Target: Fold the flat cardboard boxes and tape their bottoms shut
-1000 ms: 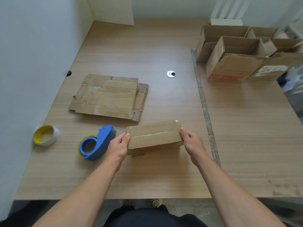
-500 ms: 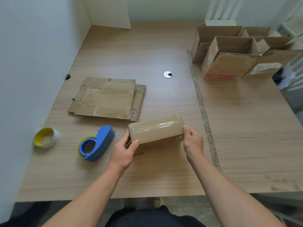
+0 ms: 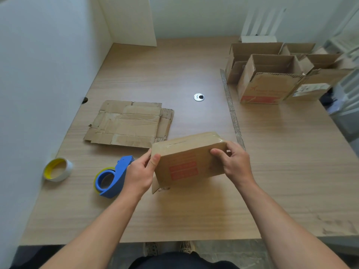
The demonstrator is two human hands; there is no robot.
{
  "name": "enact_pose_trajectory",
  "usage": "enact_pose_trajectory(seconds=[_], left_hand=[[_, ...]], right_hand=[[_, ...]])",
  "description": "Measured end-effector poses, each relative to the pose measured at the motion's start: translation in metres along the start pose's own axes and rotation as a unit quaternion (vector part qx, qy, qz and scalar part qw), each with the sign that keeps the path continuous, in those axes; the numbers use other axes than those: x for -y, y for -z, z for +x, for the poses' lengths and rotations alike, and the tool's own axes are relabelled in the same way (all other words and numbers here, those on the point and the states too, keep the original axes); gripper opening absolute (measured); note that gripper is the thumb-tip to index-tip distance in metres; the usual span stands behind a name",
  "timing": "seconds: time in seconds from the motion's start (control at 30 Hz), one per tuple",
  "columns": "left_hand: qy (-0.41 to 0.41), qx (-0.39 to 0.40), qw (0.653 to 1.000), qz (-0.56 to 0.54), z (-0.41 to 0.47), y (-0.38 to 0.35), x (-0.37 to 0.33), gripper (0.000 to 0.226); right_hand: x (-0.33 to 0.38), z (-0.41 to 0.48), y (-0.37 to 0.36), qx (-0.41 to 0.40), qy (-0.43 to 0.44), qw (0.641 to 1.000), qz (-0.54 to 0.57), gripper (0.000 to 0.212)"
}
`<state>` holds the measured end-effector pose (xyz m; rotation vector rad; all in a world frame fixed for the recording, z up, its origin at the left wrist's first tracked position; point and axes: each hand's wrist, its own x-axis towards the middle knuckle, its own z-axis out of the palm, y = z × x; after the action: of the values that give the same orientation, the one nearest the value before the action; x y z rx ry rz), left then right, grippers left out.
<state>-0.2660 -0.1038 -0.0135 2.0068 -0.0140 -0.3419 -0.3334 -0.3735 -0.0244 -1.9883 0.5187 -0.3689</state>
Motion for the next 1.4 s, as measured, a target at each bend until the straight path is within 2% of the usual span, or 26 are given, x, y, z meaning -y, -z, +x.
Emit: enact_pose_trajectory(seconds=[0.07, 0.17, 0.27, 0.3, 0.4, 0.43, 0.5, 0.57, 0.63, 0.73, 0.83, 0.97, 1.1, 1.17, 1.27, 1.3, 1.4], left_hand=[[-0.014, 0.012, 1.000, 0.001, -0.001, 0.004, -0.006, 0.080], [-0.035, 0.012, 0.999, 0.027, -0.006, 0.005, -0.016, 0.076], [-0.055, -0.005, 0.998, 0.042, -0.014, 0.002, -0.021, 0.064], [-0.057, -0.008, 0.998, 0.027, -0.016, 0.001, -0.021, 0.061], [-0.059, -0.003, 0.996, -0.064, -0.016, 0.000, -0.019, 0.054], [-0.064, -0.004, 0.995, -0.082, -0.015, 0.001, -0.020, 0.053], [-0.068, -0.013, 0.993, -0.094, -0.012, -0.001, -0.023, 0.049], [-0.063, -0.026, 0.994, -0.089, -0.008, -0.001, -0.028, 0.052], [-0.057, -0.042, 0.996, -0.061, -0.006, 0.001, -0.031, 0.060], [-0.079, -0.061, 0.995, -0.019, -0.006, 0.002, -0.032, 0.057], [-0.095, -0.068, 0.992, -0.052, -0.007, 0.002, -0.026, 0.054], [-0.076, -0.058, 0.988, -0.119, -0.007, 0.001, -0.025, 0.050], [-0.059, -0.071, 0.980, -0.175, -0.002, 0.002, -0.032, 0.028], [-0.058, -0.084, 0.983, -0.155, 0.002, 0.002, -0.034, 0.030], [-0.042, -0.024, 0.990, -0.135, 0.007, 0.003, -0.033, 0.068], [-0.040, 0.006, 0.989, -0.139, 0.009, 0.004, -0.031, 0.074], [-0.072, 0.069, 0.987, -0.125, 0.008, 0.005, -0.028, 0.064]], right_hand=[[0.000, 0.000, 0.002, 0.001, -0.011, 1.000, 0.017, 0.038], [0.004, -0.002, 0.005, 0.020, -0.028, 0.998, 0.057, 0.019], [0.008, -0.002, 0.009, 0.037, -0.091, 0.985, 0.145, 0.004], [0.008, -0.002, 0.010, 0.042, -0.114, 0.978, 0.170, 0.013], [0.009, -0.002, 0.007, 0.058, -0.156, 0.968, 0.188, 0.057], [0.009, -0.002, 0.005, 0.046, -0.160, 0.967, 0.191, 0.054], [0.013, -0.003, 0.003, 0.031, -0.162, 0.969, 0.183, 0.032], [0.017, -0.004, 0.003, 0.034, -0.155, 0.973, 0.166, 0.024], [0.020, -0.004, 0.002, 0.050, -0.145, 0.974, 0.168, 0.026], [0.020, -0.002, 0.003, 0.071, -0.170, 0.961, 0.207, 0.022], [0.024, 0.000, 0.003, 0.053, -0.194, 0.949, 0.242, 0.018], [0.026, -0.001, -0.001, 0.037, -0.210, 0.946, 0.243, 0.021], [0.027, 0.001, 0.001, 0.071, -0.254, 0.934, 0.243, 0.025], [0.026, 0.002, 0.003, 0.092, -0.255, 0.927, 0.258, 0.026], [0.028, 0.002, 0.005, 0.100, -0.230, 0.926, 0.283, 0.028], [0.027, 0.002, 0.006, 0.100, -0.224, 0.928, 0.280, 0.029], [0.023, 0.003, 0.010, 0.087, -0.224, 0.930, 0.277, 0.027]])
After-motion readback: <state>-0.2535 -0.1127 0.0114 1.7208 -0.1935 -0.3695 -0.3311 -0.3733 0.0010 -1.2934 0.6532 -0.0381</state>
